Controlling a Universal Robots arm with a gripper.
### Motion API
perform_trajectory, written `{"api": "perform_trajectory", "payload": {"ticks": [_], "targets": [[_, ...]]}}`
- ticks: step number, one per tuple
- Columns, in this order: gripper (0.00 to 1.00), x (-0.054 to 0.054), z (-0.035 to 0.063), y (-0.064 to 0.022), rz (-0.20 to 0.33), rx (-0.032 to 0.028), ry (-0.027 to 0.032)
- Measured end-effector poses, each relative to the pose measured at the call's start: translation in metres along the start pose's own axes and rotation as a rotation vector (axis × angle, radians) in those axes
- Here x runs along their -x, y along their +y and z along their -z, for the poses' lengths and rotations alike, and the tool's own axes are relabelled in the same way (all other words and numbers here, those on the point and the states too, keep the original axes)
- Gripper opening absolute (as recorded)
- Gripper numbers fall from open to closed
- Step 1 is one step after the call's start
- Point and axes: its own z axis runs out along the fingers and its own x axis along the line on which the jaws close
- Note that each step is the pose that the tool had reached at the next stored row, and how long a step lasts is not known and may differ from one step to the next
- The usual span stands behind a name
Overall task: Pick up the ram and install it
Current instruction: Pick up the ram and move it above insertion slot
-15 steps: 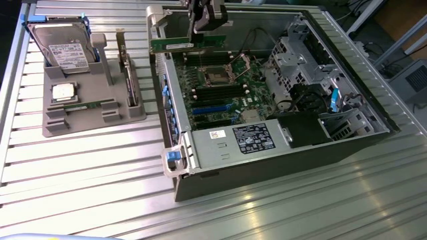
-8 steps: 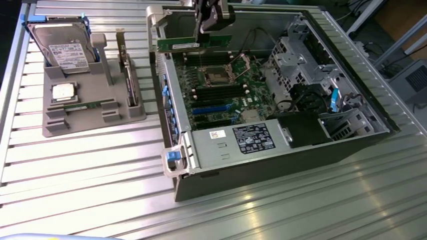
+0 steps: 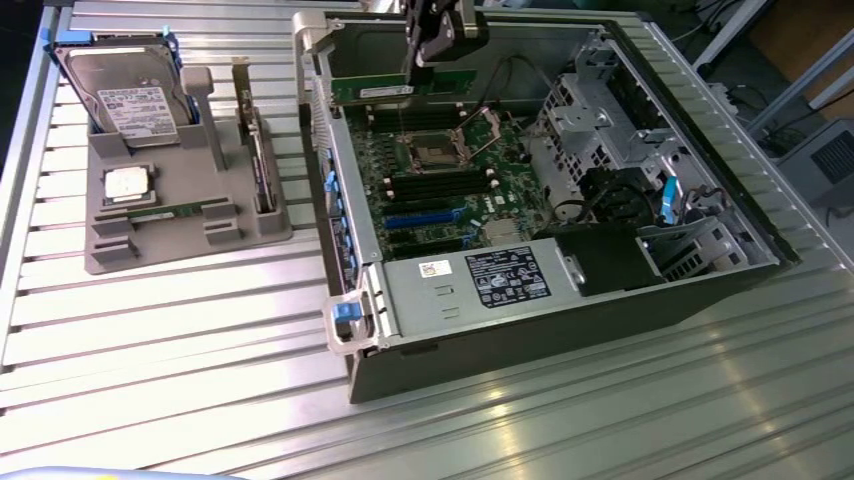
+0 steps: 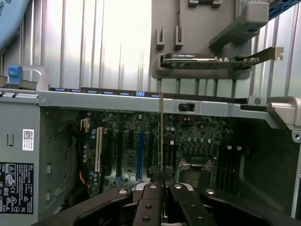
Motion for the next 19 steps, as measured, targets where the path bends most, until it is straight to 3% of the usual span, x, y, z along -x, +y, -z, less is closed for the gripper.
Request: {"api": "perform_trajectory", "payload": {"ticks": [6,13,19], "targets": [[0.12,-0.001,0.0001,-0.0099,0.000,0.0001,0.0001],[0.12,-0.002,0.0001,-0.0296,0.001,0.0001,0.0000],[0.12,-0.003,0.0001,-0.0376,0.002,0.0001,0.0000]]}}
